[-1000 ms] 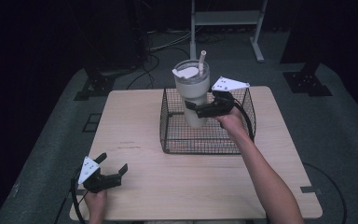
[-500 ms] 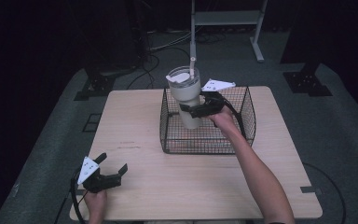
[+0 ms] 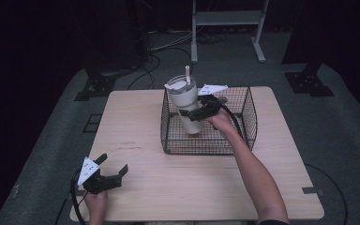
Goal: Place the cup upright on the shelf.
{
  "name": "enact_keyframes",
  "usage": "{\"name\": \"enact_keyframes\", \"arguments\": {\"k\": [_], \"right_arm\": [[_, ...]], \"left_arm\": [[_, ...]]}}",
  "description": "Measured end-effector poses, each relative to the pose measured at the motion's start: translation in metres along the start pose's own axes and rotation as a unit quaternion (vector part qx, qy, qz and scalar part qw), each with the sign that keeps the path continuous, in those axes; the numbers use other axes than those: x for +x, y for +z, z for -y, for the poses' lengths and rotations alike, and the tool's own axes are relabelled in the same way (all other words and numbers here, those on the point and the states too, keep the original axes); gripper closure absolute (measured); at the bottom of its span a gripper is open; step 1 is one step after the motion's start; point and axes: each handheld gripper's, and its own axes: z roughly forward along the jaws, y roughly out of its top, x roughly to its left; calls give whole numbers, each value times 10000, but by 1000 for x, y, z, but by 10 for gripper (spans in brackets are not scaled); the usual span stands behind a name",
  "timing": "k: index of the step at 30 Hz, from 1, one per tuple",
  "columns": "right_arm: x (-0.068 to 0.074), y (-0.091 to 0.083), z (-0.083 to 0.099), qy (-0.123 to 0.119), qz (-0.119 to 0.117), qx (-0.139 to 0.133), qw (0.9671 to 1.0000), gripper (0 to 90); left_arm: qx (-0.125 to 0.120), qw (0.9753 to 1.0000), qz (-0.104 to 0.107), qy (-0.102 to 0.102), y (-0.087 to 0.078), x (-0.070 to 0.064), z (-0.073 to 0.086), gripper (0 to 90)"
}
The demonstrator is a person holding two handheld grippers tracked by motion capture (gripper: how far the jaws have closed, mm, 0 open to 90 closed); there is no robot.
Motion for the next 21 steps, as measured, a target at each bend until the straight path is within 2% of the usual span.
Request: {"name": "enact_keyframes", "arguments": {"k": [16,21], "right_arm": [[-5,17,6,-81,-9,331,9994,90],[-7,19,9,-28,-9,396,9992,89]], "left_arm": [[-22,10000,16,-53,-1,1,0,0],[-28,10000,23,-51,-1,1,0,0]]}}
